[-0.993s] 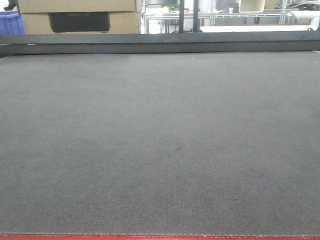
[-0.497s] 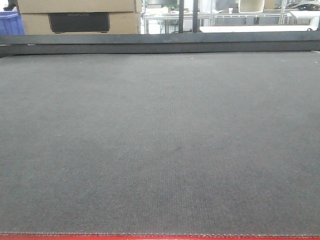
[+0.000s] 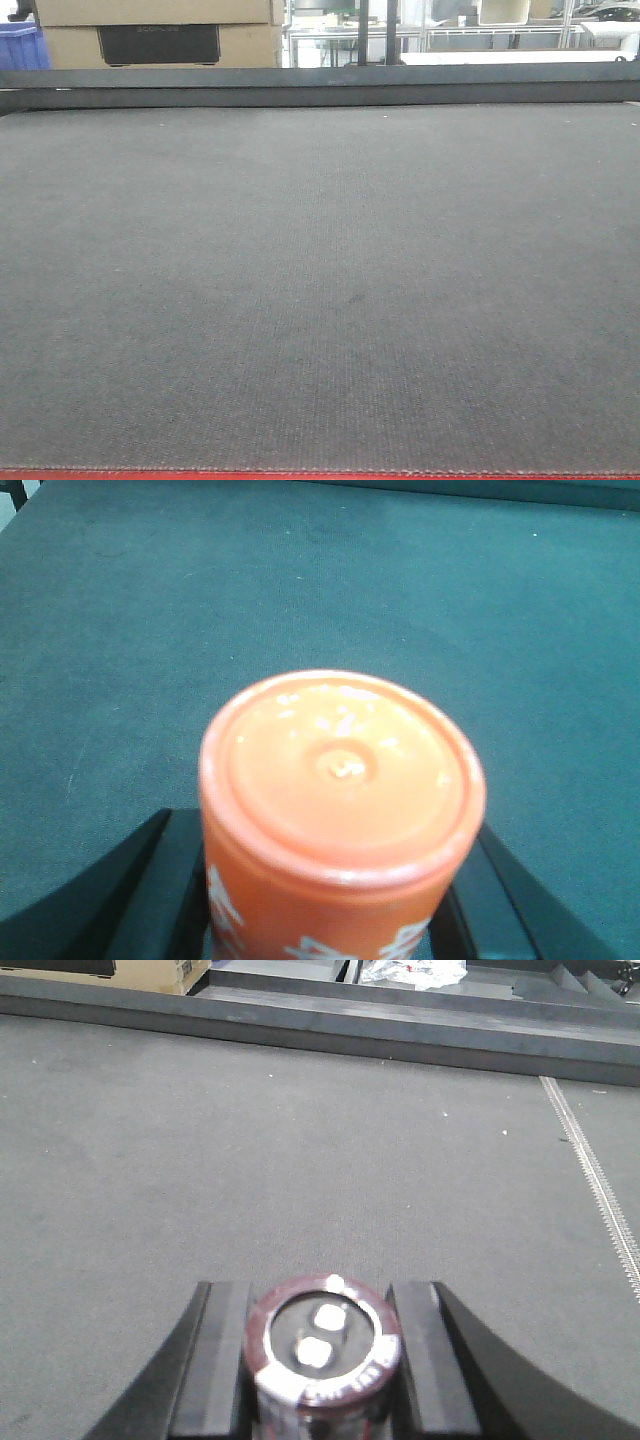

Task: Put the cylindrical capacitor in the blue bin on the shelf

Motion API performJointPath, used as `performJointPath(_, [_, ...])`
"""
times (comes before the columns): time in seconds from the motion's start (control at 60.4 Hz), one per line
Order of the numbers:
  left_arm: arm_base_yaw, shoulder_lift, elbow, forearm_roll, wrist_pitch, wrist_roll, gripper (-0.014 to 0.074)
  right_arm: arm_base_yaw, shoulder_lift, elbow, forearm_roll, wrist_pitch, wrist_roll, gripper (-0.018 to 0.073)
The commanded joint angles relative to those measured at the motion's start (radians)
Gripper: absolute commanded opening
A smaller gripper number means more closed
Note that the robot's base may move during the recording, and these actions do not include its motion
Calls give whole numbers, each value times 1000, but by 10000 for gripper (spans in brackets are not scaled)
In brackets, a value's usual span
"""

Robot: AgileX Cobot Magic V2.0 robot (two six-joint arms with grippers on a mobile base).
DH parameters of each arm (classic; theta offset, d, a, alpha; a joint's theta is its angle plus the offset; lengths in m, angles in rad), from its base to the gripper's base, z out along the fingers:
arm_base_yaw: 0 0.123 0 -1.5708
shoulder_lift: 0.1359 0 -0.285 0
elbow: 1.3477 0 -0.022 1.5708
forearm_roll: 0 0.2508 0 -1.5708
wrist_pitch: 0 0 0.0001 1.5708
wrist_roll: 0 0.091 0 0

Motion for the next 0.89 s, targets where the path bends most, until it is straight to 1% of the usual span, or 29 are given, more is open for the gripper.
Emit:
performJointPath(0.0, [-8, -8, 0, -4, -16, 2, -111, 0, -4, -11, -9, -23, -5, -151])
performJointPath(0.877, [-8, -8, 0, -4, -16, 2, -111, 0, -4, -11, -9, -23, -5, -151])
